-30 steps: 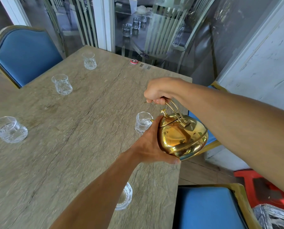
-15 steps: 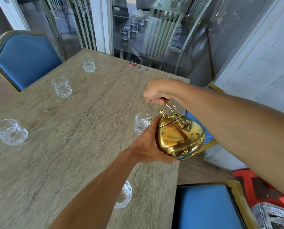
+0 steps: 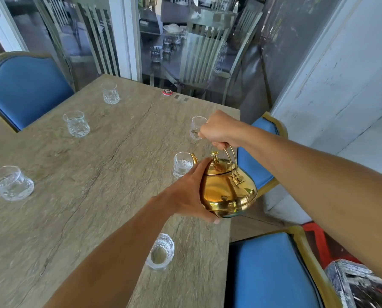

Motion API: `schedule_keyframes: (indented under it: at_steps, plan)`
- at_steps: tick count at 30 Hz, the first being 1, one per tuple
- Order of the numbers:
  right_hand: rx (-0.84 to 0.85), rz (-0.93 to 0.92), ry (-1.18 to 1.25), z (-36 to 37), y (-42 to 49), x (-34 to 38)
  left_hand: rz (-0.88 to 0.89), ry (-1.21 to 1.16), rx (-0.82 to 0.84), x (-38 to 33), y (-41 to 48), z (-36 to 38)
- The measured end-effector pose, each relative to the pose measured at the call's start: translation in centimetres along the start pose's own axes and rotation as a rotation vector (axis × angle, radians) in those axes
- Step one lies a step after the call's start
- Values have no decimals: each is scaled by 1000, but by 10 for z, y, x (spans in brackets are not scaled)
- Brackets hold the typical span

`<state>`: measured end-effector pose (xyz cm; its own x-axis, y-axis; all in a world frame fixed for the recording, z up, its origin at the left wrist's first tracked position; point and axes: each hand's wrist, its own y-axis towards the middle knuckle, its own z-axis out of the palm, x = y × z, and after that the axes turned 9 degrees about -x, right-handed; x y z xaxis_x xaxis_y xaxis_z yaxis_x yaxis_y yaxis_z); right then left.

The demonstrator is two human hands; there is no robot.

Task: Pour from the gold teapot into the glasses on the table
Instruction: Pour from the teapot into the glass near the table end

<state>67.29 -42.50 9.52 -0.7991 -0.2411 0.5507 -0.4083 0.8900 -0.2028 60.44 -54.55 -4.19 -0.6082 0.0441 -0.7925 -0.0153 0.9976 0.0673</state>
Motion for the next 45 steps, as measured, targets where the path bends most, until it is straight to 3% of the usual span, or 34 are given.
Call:
schedule_keyframes:
  at_steps: [10, 18, 28, 45]
  plan:
    - [-187, -45, 184, -28, -44, -25, 164, 160, 9, -32, -6, -5]
    - [-211, -145, 277, -63, -24, -41, 187, 231, -63, -47, 33, -3]
    - [-173, -284, 271, -90, 29, -62, 100, 279, -137, -55, 93, 12]
    - [-65, -267, -27, -87, 152, -63, 0, 144, -157, -10, 185, 29]
